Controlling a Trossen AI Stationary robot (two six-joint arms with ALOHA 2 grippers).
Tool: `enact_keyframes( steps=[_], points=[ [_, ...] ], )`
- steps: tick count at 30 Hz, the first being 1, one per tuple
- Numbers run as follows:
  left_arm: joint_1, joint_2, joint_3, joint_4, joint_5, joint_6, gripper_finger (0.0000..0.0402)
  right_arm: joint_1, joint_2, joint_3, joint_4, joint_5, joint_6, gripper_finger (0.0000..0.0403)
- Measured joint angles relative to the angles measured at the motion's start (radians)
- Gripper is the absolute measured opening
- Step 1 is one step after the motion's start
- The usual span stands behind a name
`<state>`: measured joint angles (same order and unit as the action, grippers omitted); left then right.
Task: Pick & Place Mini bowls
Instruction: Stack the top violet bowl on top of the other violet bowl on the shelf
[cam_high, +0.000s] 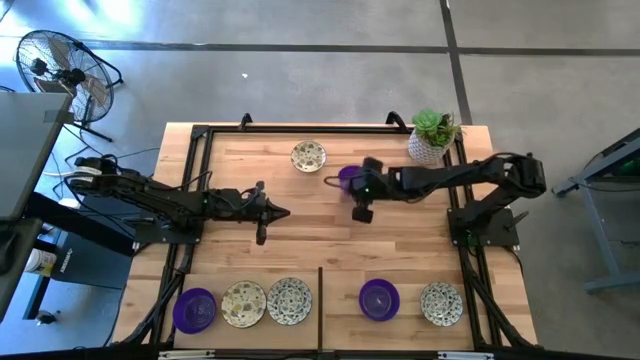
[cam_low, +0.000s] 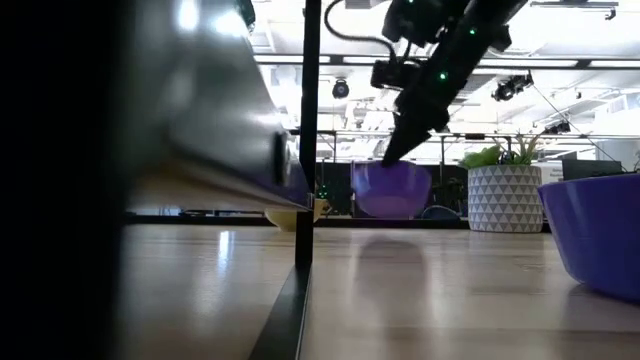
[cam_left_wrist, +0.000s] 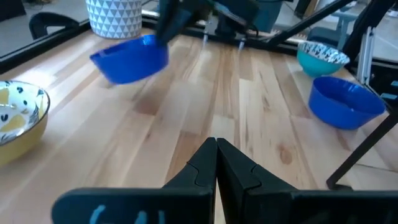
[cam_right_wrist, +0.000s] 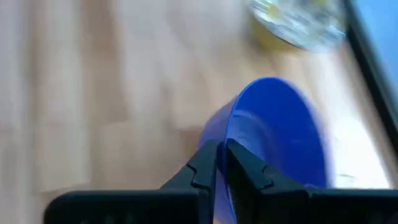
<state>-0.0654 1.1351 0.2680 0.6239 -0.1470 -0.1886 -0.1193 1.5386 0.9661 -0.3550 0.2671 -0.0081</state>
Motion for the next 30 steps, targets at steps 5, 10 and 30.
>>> enact_keyframes(
  steps=[5,10,30],
  points=[
    [0.0,0.0,0.0,-0.006,0.002,-0.001,0.0,-0.08,-0.006,0.013,-0.097,0.029,0.128,0.0083],
    [0.0,0.0,0.0,-0.004,0.006,-0.007,0.0,-0.147,-0.009,-0.028,-0.079,-0.016,0.142,0.0138],
    [0.0,0.0,0.0,-0.003,0.026,-0.024,0.0,-0.351,0.008,-0.081,-0.131,-0.09,0.3,0.0158]
  ],
)
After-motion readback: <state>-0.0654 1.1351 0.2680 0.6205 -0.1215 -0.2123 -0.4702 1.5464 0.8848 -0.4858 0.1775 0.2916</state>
